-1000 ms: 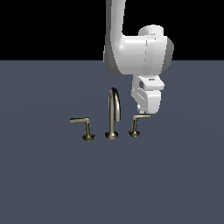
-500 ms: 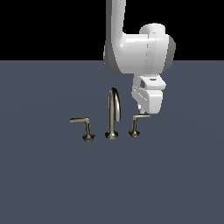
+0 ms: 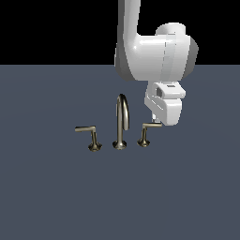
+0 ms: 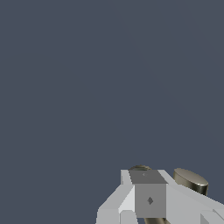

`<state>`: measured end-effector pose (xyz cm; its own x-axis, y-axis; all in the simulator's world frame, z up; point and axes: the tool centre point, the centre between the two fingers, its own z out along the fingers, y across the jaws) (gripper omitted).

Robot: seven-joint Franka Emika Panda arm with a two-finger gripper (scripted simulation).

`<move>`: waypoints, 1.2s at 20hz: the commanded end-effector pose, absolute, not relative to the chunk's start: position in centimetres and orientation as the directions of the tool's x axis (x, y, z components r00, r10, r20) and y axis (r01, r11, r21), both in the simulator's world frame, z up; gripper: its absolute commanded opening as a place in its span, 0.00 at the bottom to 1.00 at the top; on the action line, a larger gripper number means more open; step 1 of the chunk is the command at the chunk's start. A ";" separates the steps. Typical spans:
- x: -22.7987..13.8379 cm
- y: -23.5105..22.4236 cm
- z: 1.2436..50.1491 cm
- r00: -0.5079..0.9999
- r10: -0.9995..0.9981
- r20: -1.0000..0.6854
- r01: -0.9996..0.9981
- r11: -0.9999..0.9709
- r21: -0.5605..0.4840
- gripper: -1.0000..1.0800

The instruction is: Turn on the faucet by rotating a designated handle.

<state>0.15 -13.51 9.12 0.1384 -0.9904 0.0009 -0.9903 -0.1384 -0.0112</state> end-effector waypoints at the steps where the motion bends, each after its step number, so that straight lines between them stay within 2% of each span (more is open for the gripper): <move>1: -0.5 -13.5 9.1 0.137 -0.991 0.000 -0.991 -0.137 -0.008 0.00; 13: -4.8 -13.7 9.1 0.129 -0.992 0.000 -0.992 -0.129 -0.001 0.00; 15: -3.8 -13.6 9.1 0.133 -0.991 0.004 -0.991 -0.133 -0.013 0.00; 24: -6.5 -11.2 9.1 0.130 -0.992 0.001 -0.992 -0.130 -0.004 0.00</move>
